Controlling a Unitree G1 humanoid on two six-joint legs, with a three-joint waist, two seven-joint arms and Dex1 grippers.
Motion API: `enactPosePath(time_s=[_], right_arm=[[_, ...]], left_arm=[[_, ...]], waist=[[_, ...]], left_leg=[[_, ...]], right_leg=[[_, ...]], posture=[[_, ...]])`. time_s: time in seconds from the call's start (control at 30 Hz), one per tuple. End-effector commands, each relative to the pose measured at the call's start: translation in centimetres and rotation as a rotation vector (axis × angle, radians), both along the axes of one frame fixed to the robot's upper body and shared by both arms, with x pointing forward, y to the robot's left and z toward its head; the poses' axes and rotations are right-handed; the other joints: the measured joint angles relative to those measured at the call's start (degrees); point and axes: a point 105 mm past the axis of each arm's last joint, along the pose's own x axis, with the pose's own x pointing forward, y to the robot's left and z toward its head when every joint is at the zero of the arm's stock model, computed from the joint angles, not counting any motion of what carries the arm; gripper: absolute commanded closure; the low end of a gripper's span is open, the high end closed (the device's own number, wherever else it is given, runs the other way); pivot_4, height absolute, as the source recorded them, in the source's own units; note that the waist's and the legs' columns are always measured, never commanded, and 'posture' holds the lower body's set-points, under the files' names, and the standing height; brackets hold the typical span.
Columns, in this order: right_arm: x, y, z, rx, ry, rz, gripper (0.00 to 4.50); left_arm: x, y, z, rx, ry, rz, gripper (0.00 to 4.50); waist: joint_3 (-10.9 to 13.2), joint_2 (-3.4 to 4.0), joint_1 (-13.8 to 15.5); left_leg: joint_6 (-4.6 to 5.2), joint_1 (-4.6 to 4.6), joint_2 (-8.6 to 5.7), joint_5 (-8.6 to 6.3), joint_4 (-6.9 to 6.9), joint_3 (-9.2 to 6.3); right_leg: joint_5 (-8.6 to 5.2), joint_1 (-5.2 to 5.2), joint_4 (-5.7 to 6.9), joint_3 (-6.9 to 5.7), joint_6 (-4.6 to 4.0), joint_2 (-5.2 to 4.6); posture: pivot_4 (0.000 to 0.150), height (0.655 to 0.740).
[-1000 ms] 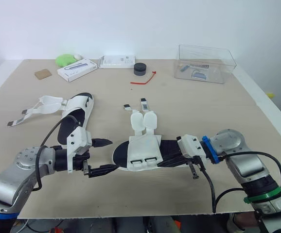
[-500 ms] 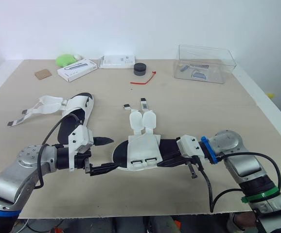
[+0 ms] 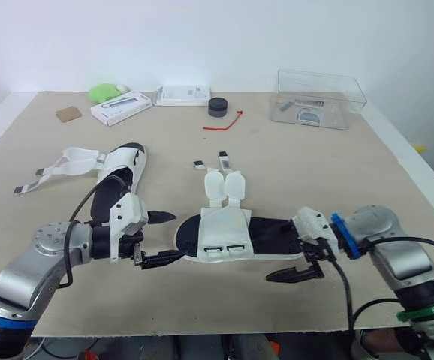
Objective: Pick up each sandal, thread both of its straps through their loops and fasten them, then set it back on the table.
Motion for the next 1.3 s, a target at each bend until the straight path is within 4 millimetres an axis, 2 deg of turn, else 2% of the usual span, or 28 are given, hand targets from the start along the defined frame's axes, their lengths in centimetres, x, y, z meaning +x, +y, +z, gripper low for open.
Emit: enactPosePath(time_s=[0.03, 0.1, 0.2, 0.23, 0.3, 0.33, 0.5, 0.7, 0.87, 1.0, 1.3], right_arm=[[0.4, 0.0, 3.3, 0.11, 0.032, -0.072, 0.0], [1.4, 0.3, 4.4, 0.168, 0.063, -0.147, 0.0], [3.4, 1.0, 6.0, 0.241, 0.12, -0.281, 0.0], [4.2, 1.3, 6.1, 0.239, 0.142, -0.326, 0.0], [5.5, 1.7, 6.2, 0.234, 0.188, -0.407, 0.0], [6.0, 1.8, 6.2, 0.233, 0.208, -0.44, 0.0], [9.0, 2.0, 5.5, 0.23, 0.353, -0.626, 0.0], [10.4, 2.3, 4.2, 0.219, 0.527, -0.707, 0.0], [11.6, 3.6, 3.7, 0.272, 0.69, -0.719, 0.0], [13.2, 4.3, 3.5, 0.319, 0.755, -0.764, 0.0], [16.6, 4.8, 4.4, 0.471, 0.797, -0.874, 0.0]], left_arm=[[0.8, -0.3, 0.7, -0.002, -0.073, -0.017, 0.54], [1.3, -0.5, 0.5, 0.012, -0.087, -0.024, 1.3], [1.7, -0.9, -0.1, 0.051, -0.096, -0.055, 2.74], [1.7, -1.1, -0.4, 0.066, -0.097, -0.073, 3.23], [1.7, -1.3, -0.8, 0.089, -0.097, -0.1, 3.87], [1.7, -1.4, -1.0, 0.097, -0.095, -0.109, 4.42], [1.6, -2.0, -1.8, 0.124, -0.09, -0.146, 4.47], [1.9, -2.3, -1.8, 0.13, -0.101, -0.151, 4.47], [1.9, -2.5, -1.7, 0.128, -0.11, -0.148, 4.47], [1.8, -2.4, -1.9, 0.134, -0.112, -0.144, 4.47], [1.5, -2.0, -2.3, 0.153, -0.11, -0.132, 4.47]], waist=[[0.0, 0.0, 0.0], [0.0, -0.01, -0.1], [0.0, -0.01, -0.1], [0.0, -0.01, -0.2], [0.0, -0.02, -0.1], [0.0, -0.02, -0.1], [0.0, -0.03, -0.1], [0.0, -0.03, -0.1], [0.0, -0.02, -0.3], [0.0, -0.02, -0.4], [0.0, -0.02, -0.4]], left_leg=[[0.0, 0.01, 0.01, 0.0, 0.01, 0.01], [-0.03, 0.03, 0.01, 0.02, 0.03, 0.01], [-0.09, 0.04, 0.01, 0.06, 0.05, 0.02], [-0.1, 0.05, 0.03, 0.08, 0.05, -0.02], [-0.12, 0.02, 0.04, 0.09, 0.05, -0.03], [-0.12, 0.02, 0.05, 0.09, 0.05, -0.06], [-0.09, -0.14, 0.04, 0.08, 0.04, -0.02], [0.06, -0.23, -0.05, -0.01, 0.05, 0.03], [0.09, -0.26, -0.04, -0.03, 0.05, 0.04], [0.08, -0.22, 0.02, -0.02, 0.05, 0.08], [0.1, -0.25, 0.0, -0.04, 0.02, 0.15]], right_leg=[[0.01, 0.01, 0.0, 0.02, 0.0, 0.01], [0.04, 0.01, 0.0, 0.03, 0.0, 0.06], [0.07, 0.01, 0.01, 0.1, 0.03, 0.18], [0.06, 0.02, 0.01, 0.14, 0.02, 0.19], [0.08, 0.0, 0.04, 0.22, -0.02, 0.23], [0.12, 0.01, 0.04, 0.19, -0.13, 0.23], [0.13, -0.1, 0.05, 0.24, -0.13, 0.11], [0.07, -0.12, -0.01, 0.27, 0.05, -0.05], [0.11, -0.12, -0.07, 0.28, 0.11, -0.04], [0.15, -0.13, -0.05, 0.33, 0.1, 0.03], [0.16, -0.15, -0.1, 0.39, 0.12, 0.0]], posture=[[0.15, 0.74], [0.15, 0.74], [0.15, 0.74], [0.15, 0.74], [0.15, 0.74], [0.15, 0.74], [0.15, 0.74], [0.15, 0.74], [0.15, 0.74], [0.15, 0.74], [0.15, 0.74]])
